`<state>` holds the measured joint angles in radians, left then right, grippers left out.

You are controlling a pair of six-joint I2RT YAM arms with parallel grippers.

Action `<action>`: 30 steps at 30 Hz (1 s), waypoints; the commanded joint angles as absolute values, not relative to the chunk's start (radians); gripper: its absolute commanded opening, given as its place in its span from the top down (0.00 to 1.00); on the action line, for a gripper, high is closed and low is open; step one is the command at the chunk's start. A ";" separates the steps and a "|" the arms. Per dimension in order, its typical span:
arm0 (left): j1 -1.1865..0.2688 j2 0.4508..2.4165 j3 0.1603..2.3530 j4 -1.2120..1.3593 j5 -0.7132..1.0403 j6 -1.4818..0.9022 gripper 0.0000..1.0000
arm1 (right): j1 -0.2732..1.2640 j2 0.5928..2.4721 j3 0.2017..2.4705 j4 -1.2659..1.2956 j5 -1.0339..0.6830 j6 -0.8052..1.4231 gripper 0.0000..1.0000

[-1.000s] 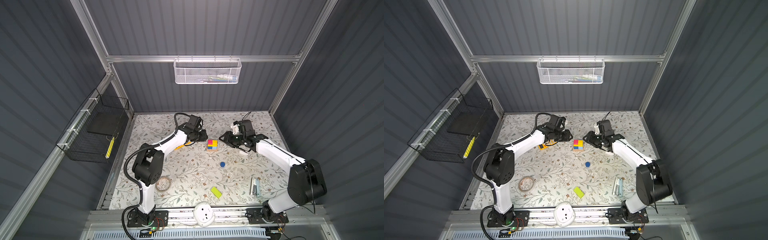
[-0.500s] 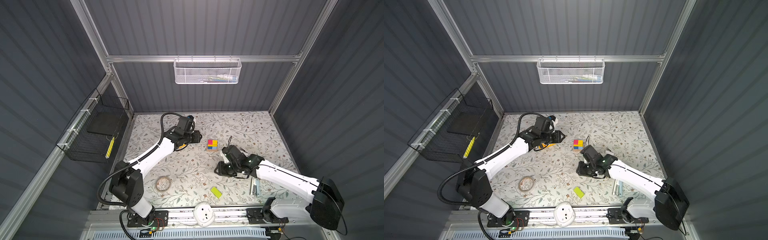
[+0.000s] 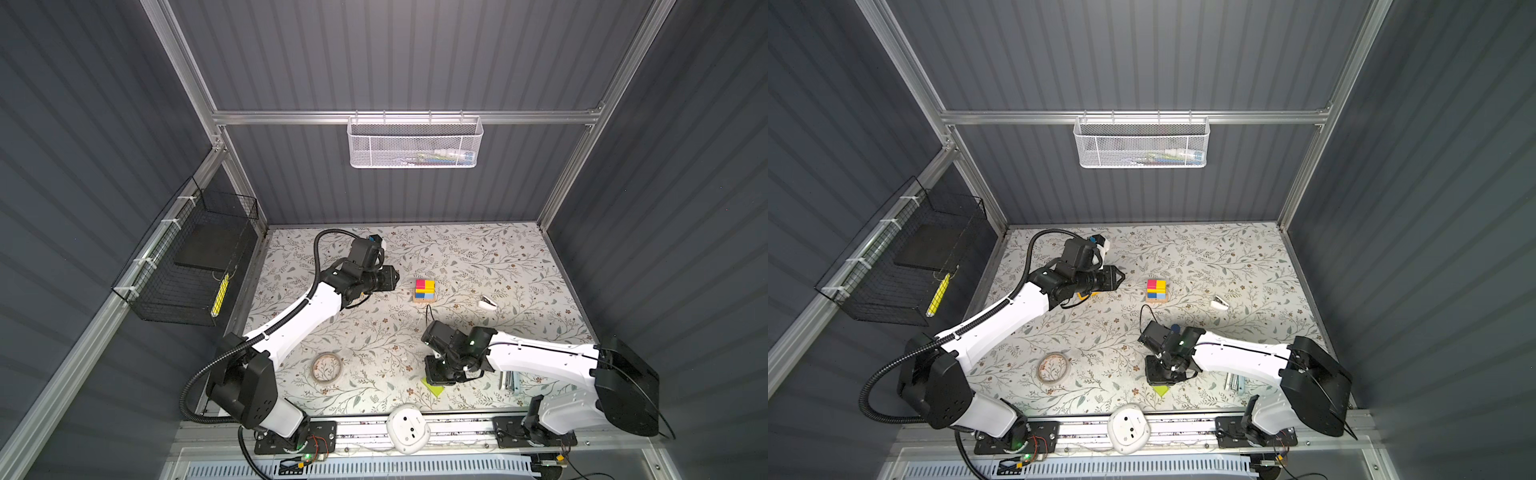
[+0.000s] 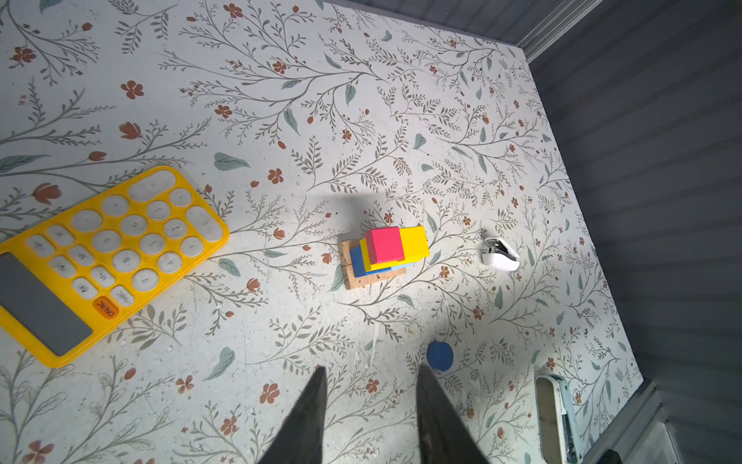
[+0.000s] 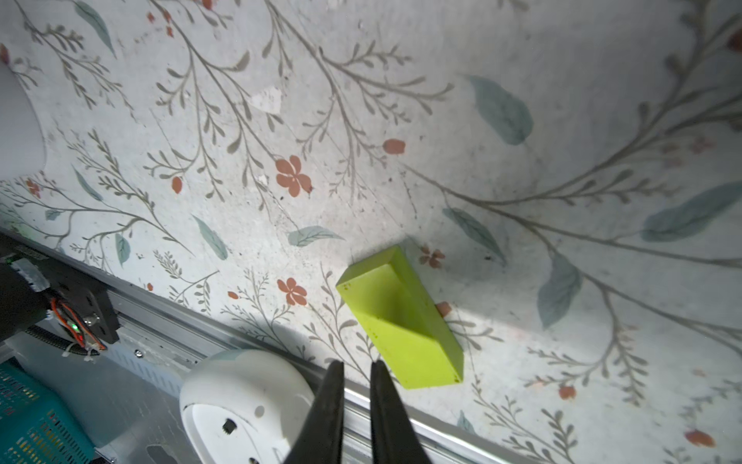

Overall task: Build the wood block tower
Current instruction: 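Lift the right gripper off the stack and move it toward the lime-green block, then lower the open right gripper over the lime-green block and align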

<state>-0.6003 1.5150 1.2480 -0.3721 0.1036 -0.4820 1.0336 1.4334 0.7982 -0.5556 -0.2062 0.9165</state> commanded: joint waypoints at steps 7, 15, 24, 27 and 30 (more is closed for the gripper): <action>-0.595 1.489 1.233 -0.372 0.094 -0.483 0.62 | 1.067 1.488 0.809 -0.551 -0.252 0.924 0.94; -0.595 1.502 1.236 -0.373 0.095 -0.481 0.62 | 1.079 1.544 0.806 -0.544 -0.278 0.922 0.99; -0.595 1.512 1.237 -0.370 0.095 -0.478 0.62 | 1.078 1.564 0.793 -0.588 -0.225 0.920 1.00; -0.595 1.518 1.239 -0.371 0.095 -0.477 0.62 | 1.074 1.580 0.792 -0.611 -0.194 0.929 1.00; -0.595 1.519 1.239 -0.371 0.094 -0.476 0.63 | 1.069 1.583 0.780 -0.617 -0.168 0.933 1.00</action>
